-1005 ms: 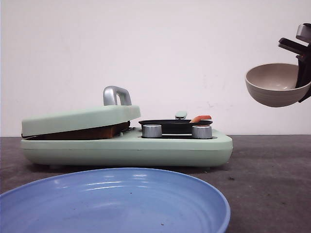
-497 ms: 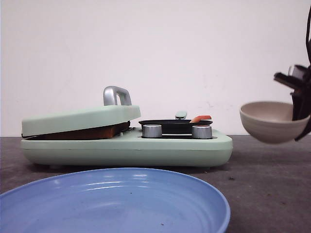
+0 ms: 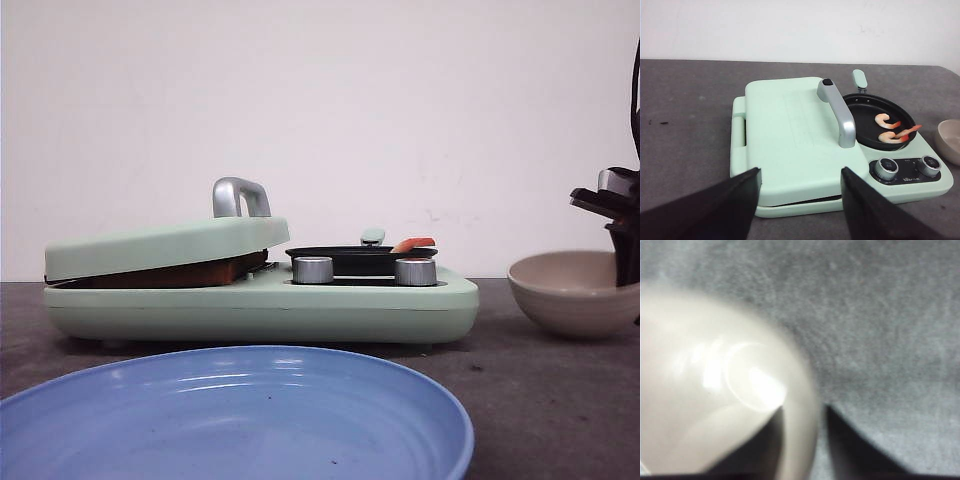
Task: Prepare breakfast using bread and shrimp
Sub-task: 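Lower the empty bowl back onto the table with the right gripper, then release the bowl and raise the right gripper away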
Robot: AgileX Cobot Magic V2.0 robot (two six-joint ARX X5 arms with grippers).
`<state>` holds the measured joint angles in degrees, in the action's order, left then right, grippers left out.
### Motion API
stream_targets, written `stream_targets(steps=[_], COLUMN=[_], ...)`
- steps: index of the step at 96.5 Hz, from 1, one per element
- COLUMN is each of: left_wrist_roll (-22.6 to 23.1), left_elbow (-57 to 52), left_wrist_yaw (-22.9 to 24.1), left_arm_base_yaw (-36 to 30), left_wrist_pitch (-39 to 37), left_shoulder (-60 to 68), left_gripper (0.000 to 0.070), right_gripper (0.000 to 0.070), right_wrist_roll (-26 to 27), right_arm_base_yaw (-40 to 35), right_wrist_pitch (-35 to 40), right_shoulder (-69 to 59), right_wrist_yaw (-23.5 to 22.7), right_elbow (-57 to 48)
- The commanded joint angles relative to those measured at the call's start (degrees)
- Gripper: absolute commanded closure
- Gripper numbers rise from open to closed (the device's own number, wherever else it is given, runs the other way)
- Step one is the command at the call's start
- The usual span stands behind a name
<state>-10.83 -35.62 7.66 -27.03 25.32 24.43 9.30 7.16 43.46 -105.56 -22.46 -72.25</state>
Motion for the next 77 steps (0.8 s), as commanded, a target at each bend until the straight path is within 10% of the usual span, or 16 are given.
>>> stream_targets(steps=[1, 47, 77], left_wrist_roll=[0.7, 0.7, 0.7], left_elbow=[-0.5, -0.5, -0.5], left_wrist_yaw=[0.2, 0.2, 0.2], left_arm_base_yaw=[-0.3, -0.3, -0.3], left_wrist_pitch=[-0.5, -0.7, -1.0], left_shoulder=[0.3, 0.3, 0.3], left_gripper=[0.0430, 0.0430, 0.0433], right_gripper=[0.0427, 0.0428, 0.0493], right_wrist_roll=[-0.7, -2.1, -3.0], right_arm_base_yaw=[0.0, 2.8, 0.0], right_wrist_pitch=[-0.1, 0.5, -0.1], right_shoulder=[-1.2, 10.3, 23.0], right_wrist_yaw=[0.1, -0.6, -10.1], right_elbow=[-0.9, -2.1, -2.1])
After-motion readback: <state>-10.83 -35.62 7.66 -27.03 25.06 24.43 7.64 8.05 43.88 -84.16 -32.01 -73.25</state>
